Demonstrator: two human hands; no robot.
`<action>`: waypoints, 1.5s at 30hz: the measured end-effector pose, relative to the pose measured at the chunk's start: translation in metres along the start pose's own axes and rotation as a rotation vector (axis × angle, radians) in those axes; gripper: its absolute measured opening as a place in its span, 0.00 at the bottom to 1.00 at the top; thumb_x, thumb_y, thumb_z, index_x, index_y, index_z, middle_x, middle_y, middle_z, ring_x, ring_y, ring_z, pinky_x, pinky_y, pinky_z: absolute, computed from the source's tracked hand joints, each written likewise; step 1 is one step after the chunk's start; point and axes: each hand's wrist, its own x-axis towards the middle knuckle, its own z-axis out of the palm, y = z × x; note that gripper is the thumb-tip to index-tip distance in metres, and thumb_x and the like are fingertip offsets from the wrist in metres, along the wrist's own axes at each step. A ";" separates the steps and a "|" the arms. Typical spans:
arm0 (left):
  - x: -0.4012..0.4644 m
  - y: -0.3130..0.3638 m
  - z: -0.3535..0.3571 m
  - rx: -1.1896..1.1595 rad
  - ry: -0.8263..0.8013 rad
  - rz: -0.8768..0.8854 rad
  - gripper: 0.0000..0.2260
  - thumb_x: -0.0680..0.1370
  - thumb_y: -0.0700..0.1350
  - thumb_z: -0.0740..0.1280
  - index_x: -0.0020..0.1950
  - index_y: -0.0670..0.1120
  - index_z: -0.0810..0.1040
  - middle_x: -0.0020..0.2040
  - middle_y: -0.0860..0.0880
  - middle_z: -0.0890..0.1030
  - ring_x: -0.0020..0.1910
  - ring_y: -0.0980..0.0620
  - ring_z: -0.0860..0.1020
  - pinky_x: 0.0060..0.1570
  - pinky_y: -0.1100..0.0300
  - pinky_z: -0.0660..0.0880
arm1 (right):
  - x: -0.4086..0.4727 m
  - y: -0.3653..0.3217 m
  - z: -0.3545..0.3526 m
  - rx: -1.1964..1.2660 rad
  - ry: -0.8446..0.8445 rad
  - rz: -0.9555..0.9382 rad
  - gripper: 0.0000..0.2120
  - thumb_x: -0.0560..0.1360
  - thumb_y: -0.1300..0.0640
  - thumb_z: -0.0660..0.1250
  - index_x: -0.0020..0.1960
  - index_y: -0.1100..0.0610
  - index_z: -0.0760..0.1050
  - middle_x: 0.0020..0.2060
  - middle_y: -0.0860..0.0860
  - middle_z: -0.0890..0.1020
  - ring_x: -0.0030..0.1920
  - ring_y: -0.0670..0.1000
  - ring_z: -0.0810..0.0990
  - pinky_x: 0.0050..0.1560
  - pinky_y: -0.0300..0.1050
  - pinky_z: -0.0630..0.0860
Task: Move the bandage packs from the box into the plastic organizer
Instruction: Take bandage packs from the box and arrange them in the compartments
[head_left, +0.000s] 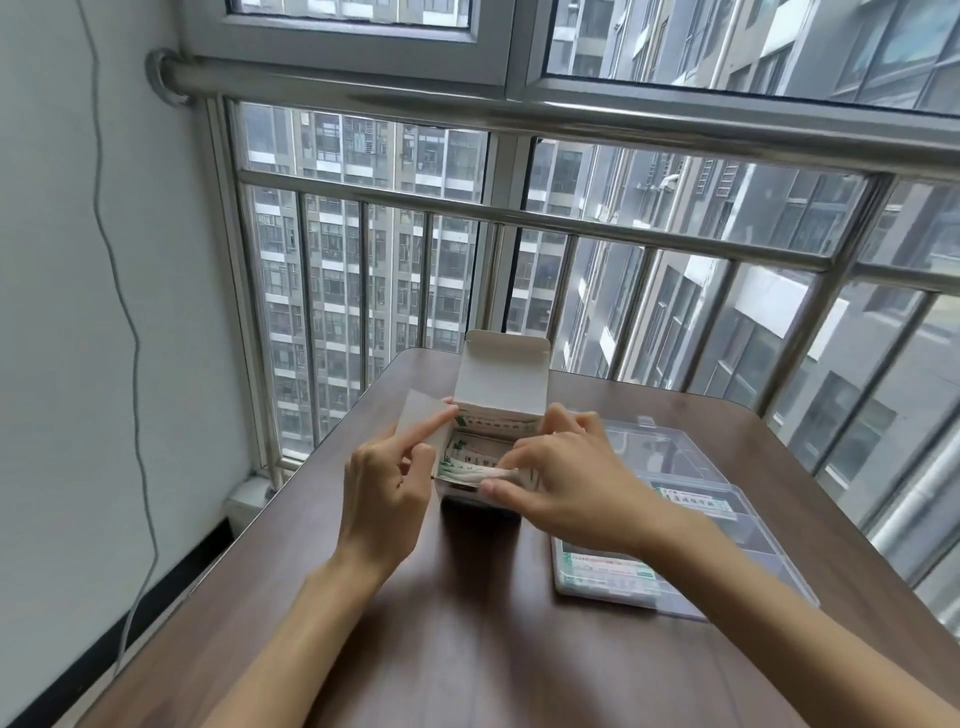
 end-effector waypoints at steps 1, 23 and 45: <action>0.000 0.000 0.000 -0.012 0.000 -0.018 0.20 0.72 0.46 0.55 0.57 0.56 0.80 0.57 0.55 0.82 0.28 0.67 0.71 0.28 0.75 0.62 | 0.000 0.001 0.000 0.025 -0.001 -0.004 0.19 0.77 0.39 0.57 0.50 0.50 0.81 0.42 0.46 0.82 0.47 0.45 0.59 0.53 0.45 0.56; 0.016 0.030 0.002 -0.062 0.199 -0.275 0.15 0.79 0.58 0.57 0.44 0.51 0.78 0.35 0.55 0.79 0.34 0.58 0.77 0.35 0.62 0.72 | -0.006 0.036 -0.004 0.928 0.278 0.221 0.15 0.79 0.53 0.60 0.47 0.61 0.81 0.33 0.46 0.82 0.31 0.38 0.75 0.35 0.27 0.71; -0.007 0.077 0.093 -0.456 -0.522 -0.488 0.10 0.74 0.42 0.71 0.54 0.46 0.80 0.41 0.48 0.86 0.41 0.52 0.84 0.35 0.66 0.76 | -0.104 0.088 0.012 0.961 0.456 0.499 0.15 0.68 0.51 0.74 0.54 0.51 0.80 0.44 0.49 0.84 0.36 0.43 0.80 0.37 0.35 0.76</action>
